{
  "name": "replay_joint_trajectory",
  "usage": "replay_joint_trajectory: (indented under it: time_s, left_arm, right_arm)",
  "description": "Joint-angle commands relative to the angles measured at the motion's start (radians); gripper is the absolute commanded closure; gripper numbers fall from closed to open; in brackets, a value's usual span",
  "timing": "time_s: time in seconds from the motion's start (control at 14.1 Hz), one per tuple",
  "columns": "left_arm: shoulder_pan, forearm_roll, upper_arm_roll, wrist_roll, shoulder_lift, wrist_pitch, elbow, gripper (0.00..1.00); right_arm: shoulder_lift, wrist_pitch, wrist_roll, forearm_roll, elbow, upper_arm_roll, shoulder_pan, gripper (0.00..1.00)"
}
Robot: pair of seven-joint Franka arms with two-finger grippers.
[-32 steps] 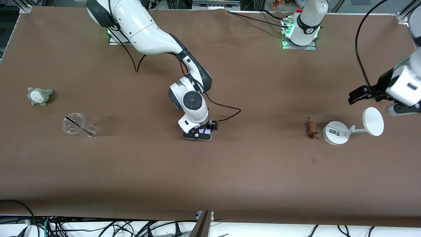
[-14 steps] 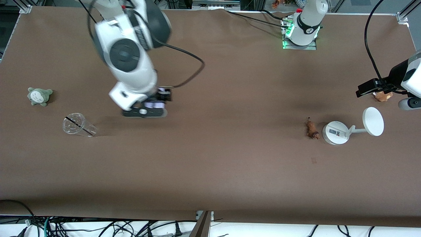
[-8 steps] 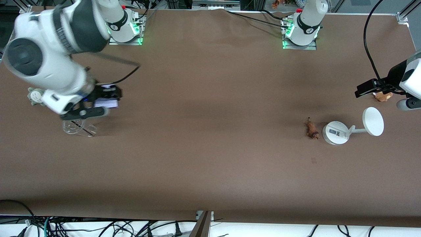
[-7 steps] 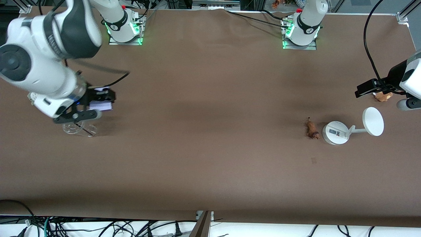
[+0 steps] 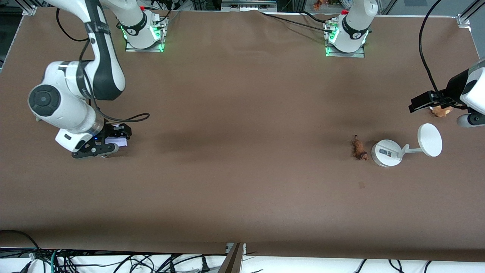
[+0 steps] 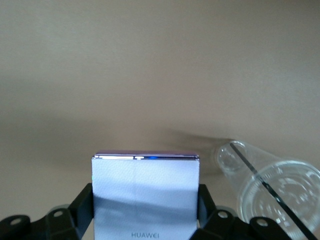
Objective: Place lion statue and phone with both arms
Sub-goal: 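Lower the phone onto the table beside the clear cup with the right gripper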
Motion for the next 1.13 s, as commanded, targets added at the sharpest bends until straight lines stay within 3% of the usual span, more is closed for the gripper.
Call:
replay_joint_trajectory:
  time_s: [0.0, 0.21, 0.71, 1.06]
  left_arm:
    - [0.000, -0.017, 0.001, 0.008, 0.016, -0.025, 0.035, 0.00]
    - [0.000, -0.017, 0.002, 0.008, 0.016, -0.025, 0.035, 0.00]
    - [0.000, -0.019, 0.001, 0.008, 0.016, -0.025, 0.035, 0.00]
    - [0.000, -0.019, 0.001, 0.008, 0.016, -0.025, 0.035, 0.00]
  right_arm:
    - [0.016, 0.113, -0.089, 0.097, -0.083, -0.004, -0.011, 0.65]
    - [0.070, 0.205, -0.124, 0.121, -0.120, -0.004, -0.013, 0.65]
    - [0.153, 0.278, -0.162, 0.159, -0.126, 0.000, -0.016, 0.65]
    - [0.234, 0.303, -0.268, 0.393, -0.118, 0.005, -0.026, 0.65]
